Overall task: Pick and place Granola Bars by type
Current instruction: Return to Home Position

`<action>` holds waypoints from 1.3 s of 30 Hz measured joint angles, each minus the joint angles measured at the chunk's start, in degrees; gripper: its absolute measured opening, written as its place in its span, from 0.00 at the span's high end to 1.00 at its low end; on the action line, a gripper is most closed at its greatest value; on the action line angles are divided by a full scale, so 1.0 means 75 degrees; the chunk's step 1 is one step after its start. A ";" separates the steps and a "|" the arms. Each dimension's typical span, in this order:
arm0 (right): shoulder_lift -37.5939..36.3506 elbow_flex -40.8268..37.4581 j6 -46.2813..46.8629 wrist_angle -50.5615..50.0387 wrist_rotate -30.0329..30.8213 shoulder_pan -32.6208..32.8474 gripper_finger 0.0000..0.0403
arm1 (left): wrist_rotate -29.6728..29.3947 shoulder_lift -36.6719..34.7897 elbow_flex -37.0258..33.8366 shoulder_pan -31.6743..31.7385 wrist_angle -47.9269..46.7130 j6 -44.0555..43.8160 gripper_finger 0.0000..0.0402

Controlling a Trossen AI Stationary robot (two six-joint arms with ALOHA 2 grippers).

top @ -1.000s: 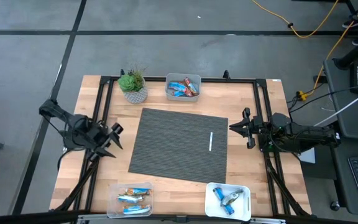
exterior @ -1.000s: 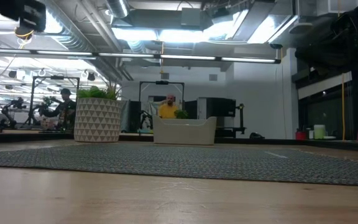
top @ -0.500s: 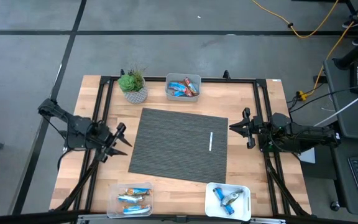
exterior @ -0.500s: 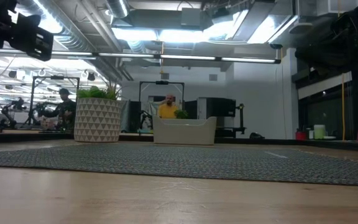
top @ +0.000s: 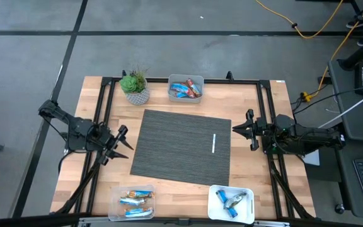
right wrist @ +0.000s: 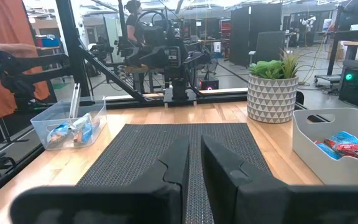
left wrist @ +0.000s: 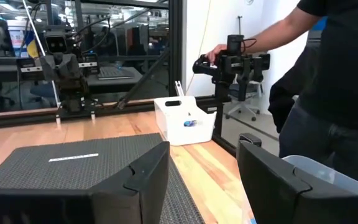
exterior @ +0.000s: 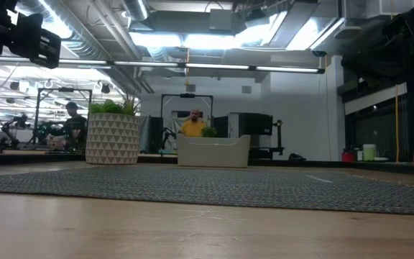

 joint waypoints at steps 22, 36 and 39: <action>-0.0002 0.0000 -0.0001 -0.0003 -0.0001 0.0000 0.89 | 0.0390 -0.0280 0.0000 0.2909 0.0058 0.0003 0.55; 0.0000 0.0000 0.0000 -0.0003 0.0000 0.0000 0.89 | 0.0197 -0.0286 0.0000 0.5275 0.0058 0.0003 0.55; -0.0001 0.0000 -0.0002 -0.0002 -0.0002 0.0002 0.89 | 0.0160 -0.0258 0.0000 0.5275 0.0041 0.0003 0.55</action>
